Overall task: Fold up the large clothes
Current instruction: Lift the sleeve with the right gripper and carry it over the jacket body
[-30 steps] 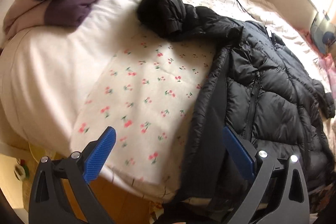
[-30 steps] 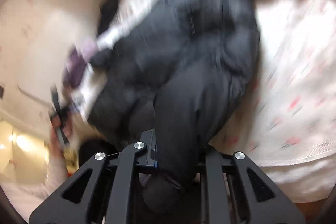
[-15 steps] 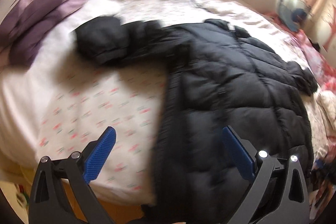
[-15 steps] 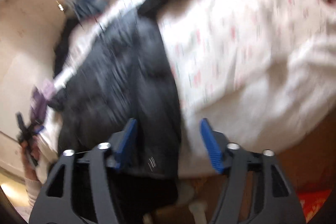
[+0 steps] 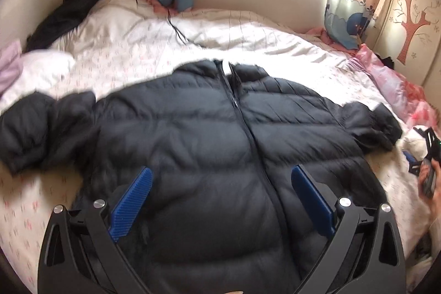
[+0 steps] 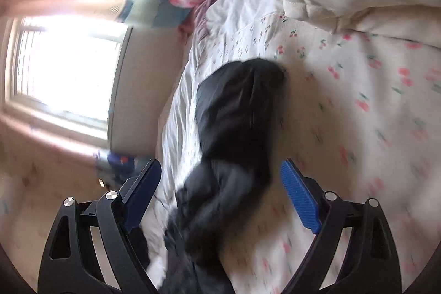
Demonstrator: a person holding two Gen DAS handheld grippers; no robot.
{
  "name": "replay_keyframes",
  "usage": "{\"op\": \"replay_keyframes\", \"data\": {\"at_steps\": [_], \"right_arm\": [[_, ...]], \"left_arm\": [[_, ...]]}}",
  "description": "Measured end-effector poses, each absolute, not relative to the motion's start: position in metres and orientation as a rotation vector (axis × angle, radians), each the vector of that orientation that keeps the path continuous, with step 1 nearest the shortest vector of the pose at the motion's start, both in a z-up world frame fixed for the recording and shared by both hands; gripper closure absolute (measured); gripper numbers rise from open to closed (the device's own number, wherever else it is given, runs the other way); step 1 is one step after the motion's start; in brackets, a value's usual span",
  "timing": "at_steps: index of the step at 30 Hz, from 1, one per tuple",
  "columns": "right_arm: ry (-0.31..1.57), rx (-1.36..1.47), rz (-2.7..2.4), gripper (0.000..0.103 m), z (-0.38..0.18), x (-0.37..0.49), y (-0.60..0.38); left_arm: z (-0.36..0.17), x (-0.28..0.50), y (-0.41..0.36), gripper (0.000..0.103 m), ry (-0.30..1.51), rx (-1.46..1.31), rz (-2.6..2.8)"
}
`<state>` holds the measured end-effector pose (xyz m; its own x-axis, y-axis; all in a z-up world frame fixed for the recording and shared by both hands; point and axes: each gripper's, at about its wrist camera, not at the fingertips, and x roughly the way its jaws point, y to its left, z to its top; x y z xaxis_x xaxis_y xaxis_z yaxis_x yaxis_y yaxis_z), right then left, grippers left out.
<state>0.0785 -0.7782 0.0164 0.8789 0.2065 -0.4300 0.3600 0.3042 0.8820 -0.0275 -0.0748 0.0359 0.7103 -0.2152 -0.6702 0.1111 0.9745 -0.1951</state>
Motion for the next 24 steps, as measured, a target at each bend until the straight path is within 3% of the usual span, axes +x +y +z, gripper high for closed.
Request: {"op": "replay_keyframes", "data": {"at_steps": [4, 6, 7, 8, 10, 13, 15, 17, 20, 24], "right_arm": [[0.509, 1.368, -0.17, 0.019, -0.021, 0.13, -0.816], [0.5, 1.323, -0.204, 0.045, -0.015, 0.148, -0.831], [0.492, 1.261, -0.195, 0.079, -0.002, 0.155, -0.833], [0.482, 1.194, -0.194, 0.095, 0.013, 0.16, -0.836], [0.35, 1.021, -0.15, 0.098, 0.063, 0.163, -0.837], [0.244, 0.819, -0.208, 0.098, 0.115, 0.139, -0.838], [0.311, 0.774, -0.347, 0.095, 0.11, 0.127, -0.854], [0.46, 0.912, -0.403, 0.056, 0.074, 0.122, -0.88], [0.55, 1.084, -0.359, 0.054, 0.034, 0.111, -0.889], [0.57, 1.078, -0.305, 0.024, 0.025, 0.12, -0.876]], "left_arm": [[0.015, -0.006, -0.055, 0.006, 0.761, -0.204, -0.134], [-0.006, -0.002, -0.038, 0.006, 0.817, -0.256, -0.099], [-0.012, 0.002, -0.033, 0.006, 0.845, -0.278, -0.087], [-0.017, 0.003, -0.025, 0.006, 0.869, -0.317, -0.079], [-0.016, 0.003, -0.015, 0.006, 0.862, -0.374, -0.064], [-0.009, 0.0, -0.016, 0.006, 0.846, -0.362, -0.056], [-0.008, -0.001, -0.019, 0.006, 0.856, -0.325, -0.05], [-0.01, -0.001, -0.022, 0.006, 0.868, -0.308, -0.053], [-0.015, 0.0, -0.026, 0.006, 0.885, -0.286, -0.059], [-0.02, 0.002, -0.029, 0.006, 0.898, -0.257, -0.052]]}}
